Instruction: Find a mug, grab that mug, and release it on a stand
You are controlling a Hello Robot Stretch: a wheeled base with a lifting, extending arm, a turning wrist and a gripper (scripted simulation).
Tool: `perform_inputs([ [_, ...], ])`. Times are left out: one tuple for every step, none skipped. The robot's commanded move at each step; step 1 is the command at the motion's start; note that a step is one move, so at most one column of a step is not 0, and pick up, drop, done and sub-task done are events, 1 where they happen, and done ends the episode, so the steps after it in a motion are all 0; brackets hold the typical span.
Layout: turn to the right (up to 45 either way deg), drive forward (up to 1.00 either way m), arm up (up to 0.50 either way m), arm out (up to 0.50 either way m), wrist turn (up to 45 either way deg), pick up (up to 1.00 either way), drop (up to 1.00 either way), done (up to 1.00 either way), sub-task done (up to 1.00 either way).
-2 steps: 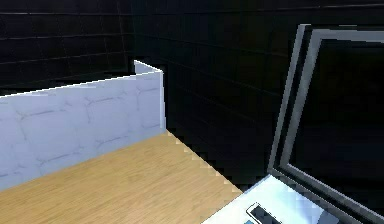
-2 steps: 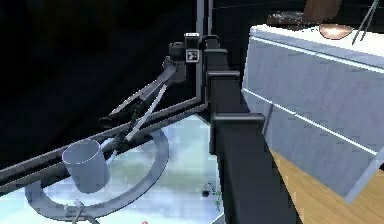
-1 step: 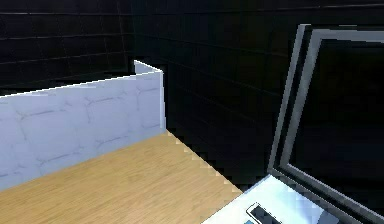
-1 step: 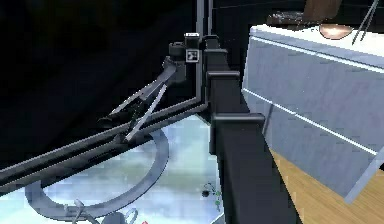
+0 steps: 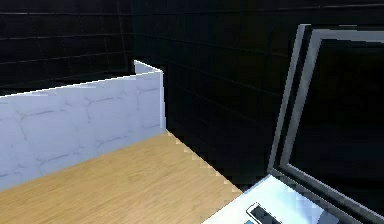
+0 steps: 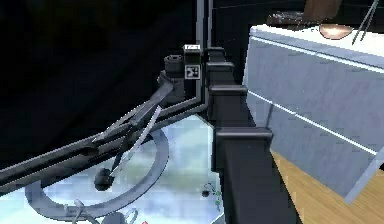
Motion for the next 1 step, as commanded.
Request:
perform_inputs([
  [0.0,0.00,0.00,0.00,0.0,0.00,0.00,1.00,0.00],
])
